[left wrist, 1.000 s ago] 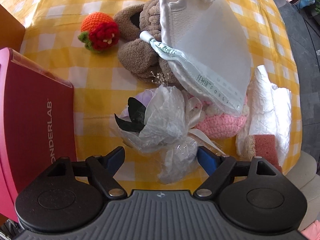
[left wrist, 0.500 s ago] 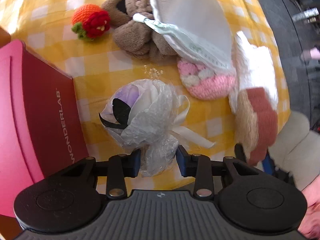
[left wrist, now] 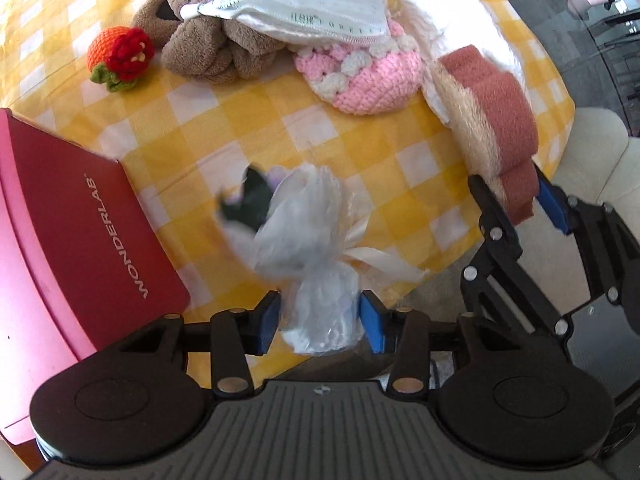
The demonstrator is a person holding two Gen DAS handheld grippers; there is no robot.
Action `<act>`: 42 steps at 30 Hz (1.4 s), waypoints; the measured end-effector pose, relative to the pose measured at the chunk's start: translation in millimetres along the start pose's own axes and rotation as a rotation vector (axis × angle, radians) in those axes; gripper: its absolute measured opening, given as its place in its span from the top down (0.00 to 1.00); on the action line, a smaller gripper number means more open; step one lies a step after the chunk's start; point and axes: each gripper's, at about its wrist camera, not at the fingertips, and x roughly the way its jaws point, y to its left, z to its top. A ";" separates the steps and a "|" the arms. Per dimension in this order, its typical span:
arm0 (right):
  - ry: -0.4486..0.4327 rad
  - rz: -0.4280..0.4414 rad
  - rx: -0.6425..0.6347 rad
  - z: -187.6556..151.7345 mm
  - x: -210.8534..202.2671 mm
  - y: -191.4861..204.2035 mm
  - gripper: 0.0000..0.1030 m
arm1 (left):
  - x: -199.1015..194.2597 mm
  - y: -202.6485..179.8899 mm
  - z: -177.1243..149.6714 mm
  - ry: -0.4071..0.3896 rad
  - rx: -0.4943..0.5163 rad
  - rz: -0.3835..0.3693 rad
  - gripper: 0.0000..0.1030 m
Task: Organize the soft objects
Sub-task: 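Grasp the plastic-wrapped bouquet with the left gripper while the right holds the sponge, then carry the bouquet toward the white box with the left gripper while the right carries the sponge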
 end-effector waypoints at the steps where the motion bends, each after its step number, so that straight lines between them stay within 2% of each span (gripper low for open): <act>1: 0.000 -0.001 -0.001 0.0 0.0 0.1 0.66 | -1.0 0.3 1.6 -0.004 -0.007 -0.008 0.46; 3: -0.001 -0.002 -0.003 -0.2 -0.5 -0.2 0.66 | -1.9 3.4 4.7 -0.007 -0.029 -0.021 0.45; 8: -0.001 -0.003 -0.006 -0.5 -0.6 0.1 0.66 | 6.5 8.9 16.2 -0.017 -0.099 -0.039 0.35; 10: -0.002 -0.004 -0.008 -1.1 -0.8 0.5 0.66 | 3.2 15.7 16.6 -0.036 -0.143 -0.105 0.32; 11: -0.003 -0.004 -0.008 -1.4 -0.9 0.4 0.66 | 0.7 18.1 16.0 -0.051 -0.162 -0.139 0.27; 14: -0.004 -0.002 -0.005 -1.1 -0.3 -0.3 0.66 | -4.0 24.7 16.0 -0.076 -0.216 -0.200 0.20; 17: -0.003 -0.004 -0.009 -0.7 -0.4 -0.2 0.66 | 0.7 34.5 20.6 -0.084 -0.336 -0.218 0.15; 19: -0.003 -0.005 -0.009 -0.9 -0.6 -0.7 0.66 | 10.8 42.6 25.3 -0.084 -0.445 -0.199 0.15; 20: -0.004 -0.004 -0.007 -1.3 -0.9 -1.2 0.66 | 16.9 43.4 27.7 -0.088 -0.462 -0.184 0.15; 21: -0.005 -0.003 -0.005 -1.1 -0.7 -1.7 0.66 | 21.6 42.1 29.9 -0.088 -0.455 -0.154 0.15; 22: -0.005 -0.002 -0.004 -1.2 -0.6 -2.2 0.66 | 27.4 39.7 32.0 -0.083 -0.445 -0.114 0.20; 23: -0.005 -0.002 -0.004 -1.1 -0.5 -1.9 0.66 | 25.6 34.6 31.3 -0.116 -0.427 -0.106 0.24; 25: -0.007 -0.001 -0.004 -1.1 -0.3 -1.7 0.66 | 26.4 25.1 29.8 -0.117 -0.388 -0.032 0.42; 26: -0.008 0.000 -0.004 -0.9 0.0 -1.8 0.66 | 26.6 23.0 29.2 -0.117 -0.372 -0.034 0.46; 32: -0.011 0.004 0.005 -1.7 -0.3 -2.9 0.66 | 27.6 17.7 25.9 -0.115 -0.340 -0.029 0.53; 35: -0.014 0.007 0.011 -2.0 -0.8 -3.6 0.66 | 23.2 15.8 18.5 -0.098 -0.292 -0.052 0.54; 37: -0.016 0.009 0.011 -2.1 -1.5 -3.8 0.67 | 15.9 12.1 8.3 -0.119 -0.259 -0.038 0.54; 39: -0.024 0.050 0.030 -3.1 -4.6 -5.8 0.67 | 8.2 7.6 0.8 -0.138 -0.211 -0.038 0.54; 42: -0.011 0.165 0.151 -5.9 -9.1 -25.0 0.67 | -3.6 3.6 -13.6 -0.145 -0.165 -0.087 0.54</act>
